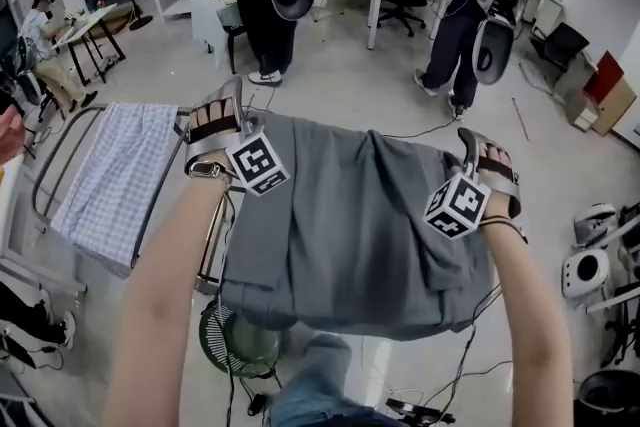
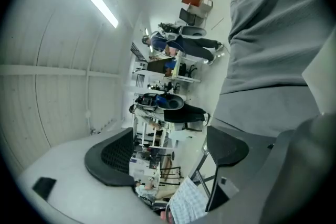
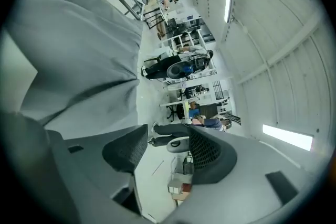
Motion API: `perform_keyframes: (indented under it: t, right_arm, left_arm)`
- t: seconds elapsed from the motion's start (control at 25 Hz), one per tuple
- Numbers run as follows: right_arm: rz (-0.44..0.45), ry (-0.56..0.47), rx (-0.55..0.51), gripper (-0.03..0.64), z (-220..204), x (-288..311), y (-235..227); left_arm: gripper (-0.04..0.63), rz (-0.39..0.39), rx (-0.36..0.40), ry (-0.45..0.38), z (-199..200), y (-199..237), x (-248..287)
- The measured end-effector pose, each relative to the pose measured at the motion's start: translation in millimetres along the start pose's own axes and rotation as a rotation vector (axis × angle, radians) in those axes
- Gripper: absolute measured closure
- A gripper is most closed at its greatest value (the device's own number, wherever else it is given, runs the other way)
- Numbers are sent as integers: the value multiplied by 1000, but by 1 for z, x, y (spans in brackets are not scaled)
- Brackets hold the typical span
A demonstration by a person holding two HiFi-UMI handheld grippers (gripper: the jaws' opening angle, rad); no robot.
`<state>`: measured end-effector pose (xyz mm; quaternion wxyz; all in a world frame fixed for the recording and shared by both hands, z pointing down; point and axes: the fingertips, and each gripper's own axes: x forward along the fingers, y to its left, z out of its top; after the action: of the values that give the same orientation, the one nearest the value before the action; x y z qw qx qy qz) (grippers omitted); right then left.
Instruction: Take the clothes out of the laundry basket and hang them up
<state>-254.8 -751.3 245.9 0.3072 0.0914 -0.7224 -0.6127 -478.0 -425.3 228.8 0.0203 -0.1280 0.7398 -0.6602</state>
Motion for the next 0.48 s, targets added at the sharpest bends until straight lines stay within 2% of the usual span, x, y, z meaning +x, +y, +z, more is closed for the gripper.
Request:
perform_keyframes:
  t: [0.24,0.48]
  right_arm:
    - [-34,-50,48,385,-18,-80,-11]
    - [-103,-89,98,385,-17,-162,-19]
  left_arm:
    - [178,59,-33,-16,5,30,-83]
    - [178,116,-84,-5,-28,60,-165]
